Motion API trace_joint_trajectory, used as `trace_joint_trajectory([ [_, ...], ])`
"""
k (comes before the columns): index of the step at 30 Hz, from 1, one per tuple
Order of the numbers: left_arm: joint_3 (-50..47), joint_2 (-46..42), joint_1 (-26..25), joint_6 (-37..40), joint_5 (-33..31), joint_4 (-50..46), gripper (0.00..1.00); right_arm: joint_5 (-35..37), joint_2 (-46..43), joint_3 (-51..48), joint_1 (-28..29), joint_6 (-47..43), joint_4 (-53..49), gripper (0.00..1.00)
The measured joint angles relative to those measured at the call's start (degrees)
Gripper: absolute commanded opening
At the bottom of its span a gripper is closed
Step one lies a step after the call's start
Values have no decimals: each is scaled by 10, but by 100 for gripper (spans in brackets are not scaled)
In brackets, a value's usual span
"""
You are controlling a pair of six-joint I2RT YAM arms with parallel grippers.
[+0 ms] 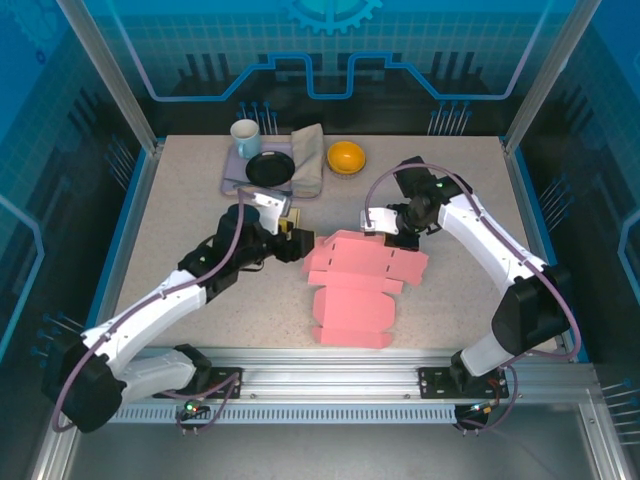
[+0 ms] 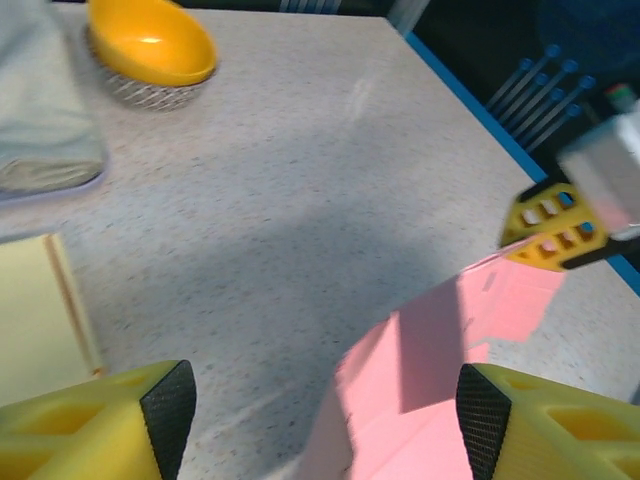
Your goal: Fold the paper box
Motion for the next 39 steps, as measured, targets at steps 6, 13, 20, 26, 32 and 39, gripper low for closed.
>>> trace_joint_trajectory([
  [6,56,58,-5,64,19,-26,68,0,0,0,5,-4,0,0],
  [13,70,107,-10,95,27,-60,65,0,0,0,6,-13,2,0],
  [20,95,124,-34,110,35,-73,65,2,0,0,19,-15,2,0],
  [26,118,143,-41,115,42,-74,60,6,0,0,24,-16,2,0],
  [32,130,157,-44,122,43,-77,60,8,0,0,24,-17,3,0],
  [39,126,132,-39,87,3,-89,62,14,-2,-9,24,-17,25,0],
])
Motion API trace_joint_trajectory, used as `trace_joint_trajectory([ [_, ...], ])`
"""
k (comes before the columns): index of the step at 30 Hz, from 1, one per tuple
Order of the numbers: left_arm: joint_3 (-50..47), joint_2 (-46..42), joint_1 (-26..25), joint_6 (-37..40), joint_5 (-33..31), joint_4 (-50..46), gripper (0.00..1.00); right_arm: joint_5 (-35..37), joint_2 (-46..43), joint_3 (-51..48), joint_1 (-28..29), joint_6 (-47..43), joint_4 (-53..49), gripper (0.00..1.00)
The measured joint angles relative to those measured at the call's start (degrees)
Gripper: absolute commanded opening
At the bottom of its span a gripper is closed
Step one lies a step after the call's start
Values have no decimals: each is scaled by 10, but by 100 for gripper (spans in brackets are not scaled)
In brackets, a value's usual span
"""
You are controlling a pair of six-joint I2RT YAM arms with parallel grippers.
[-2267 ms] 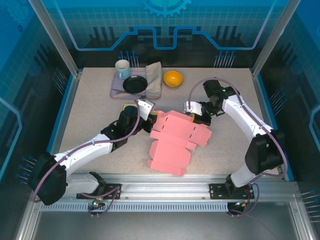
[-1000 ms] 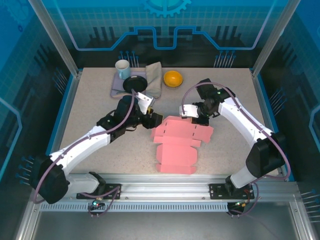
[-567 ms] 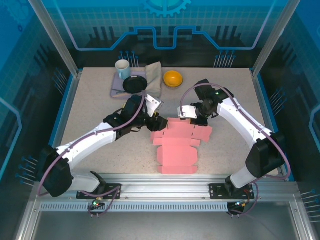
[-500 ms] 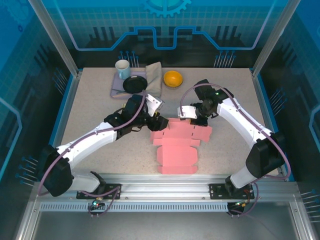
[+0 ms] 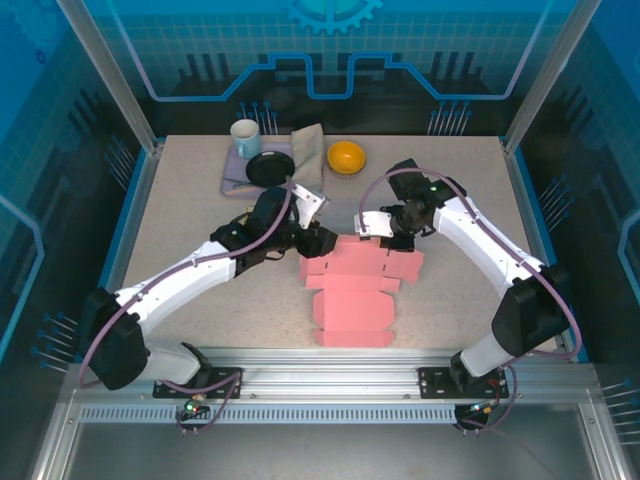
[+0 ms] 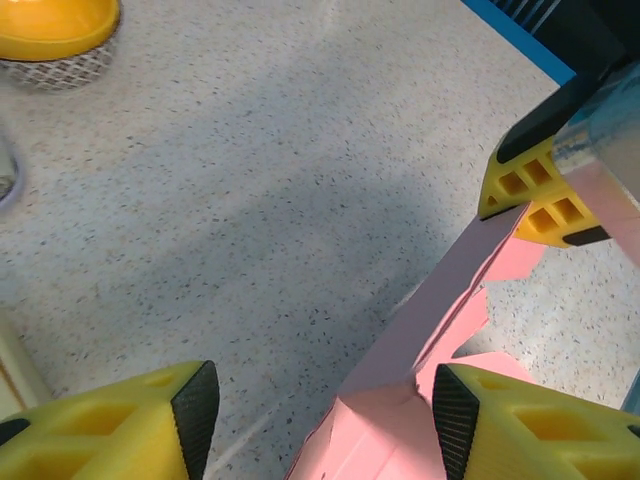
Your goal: Fold the paper box
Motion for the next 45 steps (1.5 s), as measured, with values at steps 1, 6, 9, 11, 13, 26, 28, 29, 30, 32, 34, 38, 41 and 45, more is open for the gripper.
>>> trace_joint_trajectory([
  [1,-6,-13,6,-13,-2,-3,61,3,-1,-1,0,0,4,0],
  [6,-56,-86,40,-66,0,-13,60,11,-9,-4,0,0,15,0],
  [9,-91,-109,42,-87,19,-17,60,12,-9,-4,0,0,18,0],
  [11,-110,-113,41,-103,34,-19,60,11,-9,-4,0,0,18,0],
  [13,-122,-113,41,-119,46,-17,59,11,-9,-4,0,0,18,0],
  [26,-129,-103,19,-152,31,-21,2,24,-9,-4,5,1,17,0],
  [28,-124,-102,5,-137,0,-37,0,26,-9,-4,5,3,17,0],
  [29,-119,-100,-1,-133,-15,-44,0,26,-9,-4,5,3,17,0],
  [30,-112,-97,-10,-127,-35,-52,0,28,-9,-4,6,5,17,0],
  [32,-101,-92,-23,-119,-68,-63,0,33,-9,-3,8,10,17,0],
  [34,-94,-87,-35,-113,-104,-71,0,40,-9,-2,12,16,17,0],
  [38,-90,-84,-60,-110,-176,-73,0,69,-1,10,31,41,21,0],
  [41,-84,-76,-73,-111,-235,-73,0,111,16,29,52,74,35,0],
  [45,-82,-63,-74,-111,-304,-55,0,170,39,42,80,115,83,0],
])
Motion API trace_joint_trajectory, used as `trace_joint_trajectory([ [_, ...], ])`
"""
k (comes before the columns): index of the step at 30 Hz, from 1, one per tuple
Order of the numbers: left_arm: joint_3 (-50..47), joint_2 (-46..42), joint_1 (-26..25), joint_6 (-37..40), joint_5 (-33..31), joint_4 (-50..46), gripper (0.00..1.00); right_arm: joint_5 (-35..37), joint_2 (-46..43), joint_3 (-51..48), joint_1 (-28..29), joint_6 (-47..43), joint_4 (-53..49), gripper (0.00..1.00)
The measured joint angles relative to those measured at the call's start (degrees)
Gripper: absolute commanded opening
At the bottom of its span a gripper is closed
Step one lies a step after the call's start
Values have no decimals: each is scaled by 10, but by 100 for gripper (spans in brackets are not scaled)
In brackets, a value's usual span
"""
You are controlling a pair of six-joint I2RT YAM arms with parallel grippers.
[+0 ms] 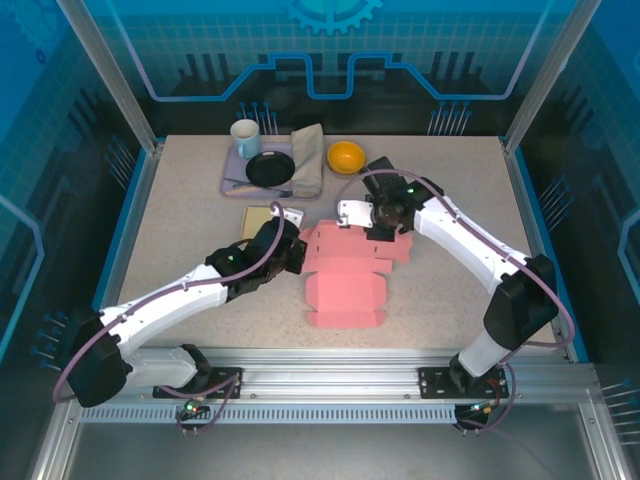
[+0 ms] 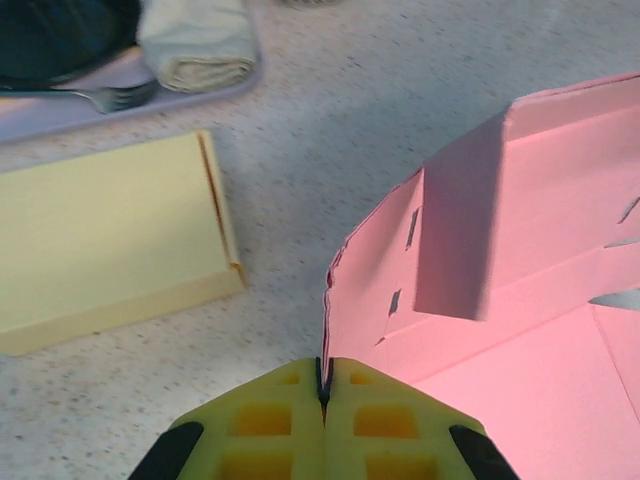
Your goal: Fold the paper box
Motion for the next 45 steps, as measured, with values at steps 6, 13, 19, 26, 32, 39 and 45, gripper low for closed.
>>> trace_joint_trajectory([
  [6,0,23,0,11,-63,58,0,60,2,-7,16,28,72,0],
  [13,-3,56,33,29,-68,109,27,87,1,-18,16,32,92,0],
  [19,-35,32,113,7,30,118,53,95,1,-42,-7,49,94,0],
  [26,-167,-35,127,-35,174,174,59,69,-1,-51,-25,50,93,0],
  [32,-231,-31,127,-44,251,246,61,-86,-27,-52,-72,21,51,0],
  [39,-217,-12,127,5,277,301,62,-206,-56,-52,-97,-9,17,0],
  [45,-183,-15,127,48,279,299,51,-240,-56,-52,-97,-15,8,0],
])
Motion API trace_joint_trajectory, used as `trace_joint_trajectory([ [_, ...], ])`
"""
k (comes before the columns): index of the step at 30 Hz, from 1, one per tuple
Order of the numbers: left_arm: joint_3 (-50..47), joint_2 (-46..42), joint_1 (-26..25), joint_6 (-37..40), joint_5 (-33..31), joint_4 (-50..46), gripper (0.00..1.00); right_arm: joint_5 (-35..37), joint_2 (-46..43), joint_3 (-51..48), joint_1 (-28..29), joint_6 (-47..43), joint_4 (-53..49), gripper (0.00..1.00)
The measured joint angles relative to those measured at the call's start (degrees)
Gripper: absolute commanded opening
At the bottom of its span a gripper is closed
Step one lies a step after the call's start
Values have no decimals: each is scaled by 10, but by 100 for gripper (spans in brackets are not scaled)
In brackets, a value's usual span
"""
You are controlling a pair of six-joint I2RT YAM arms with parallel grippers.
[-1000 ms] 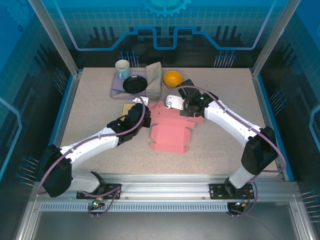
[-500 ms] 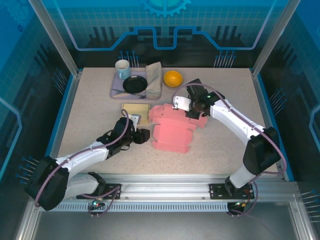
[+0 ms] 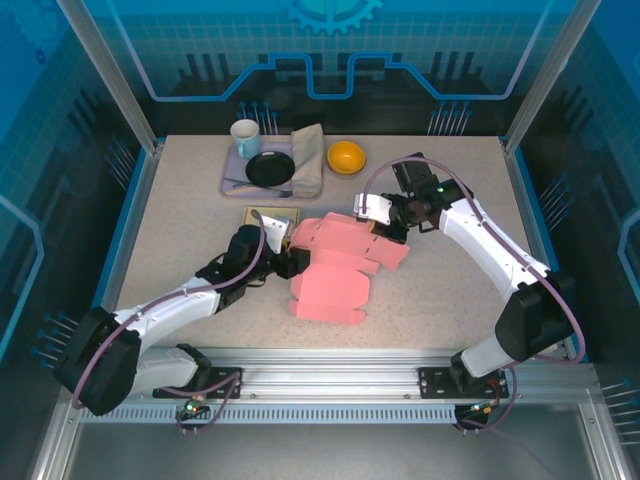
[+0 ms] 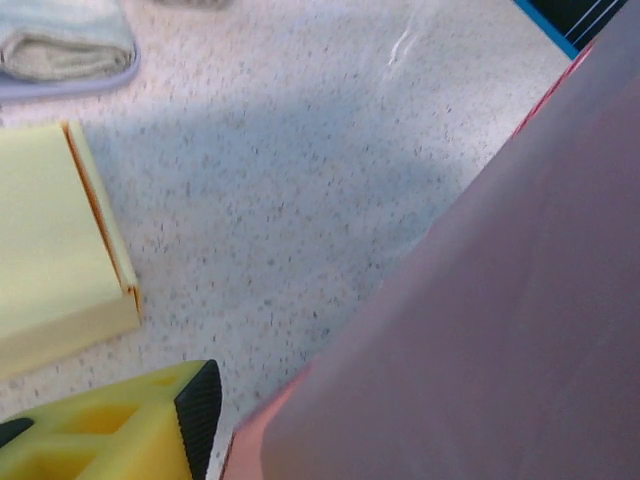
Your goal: Fold the paper box
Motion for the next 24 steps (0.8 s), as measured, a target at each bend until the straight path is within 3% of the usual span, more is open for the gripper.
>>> trace_joint_trajectory([
  [2,8,0,0,11,2,-1,36,-3,0,0,0,0,0,0],
  [4,12,0,0,13,3,-4,30,-3,0,0,0,0,-1,0],
  [7,17,0,0,10,4,-18,33,5,0,0,0,5,-1,0],
  [12,31,7,0,5,7,-40,49,30,-3,0,5,23,5,0],
  [15,32,13,0,4,13,-48,50,37,-3,0,11,29,5,0],
  [18,33,29,0,5,15,-52,43,45,-4,0,13,31,5,0],
  [24,33,51,0,-4,28,-58,20,52,-18,0,13,31,5,0],
])
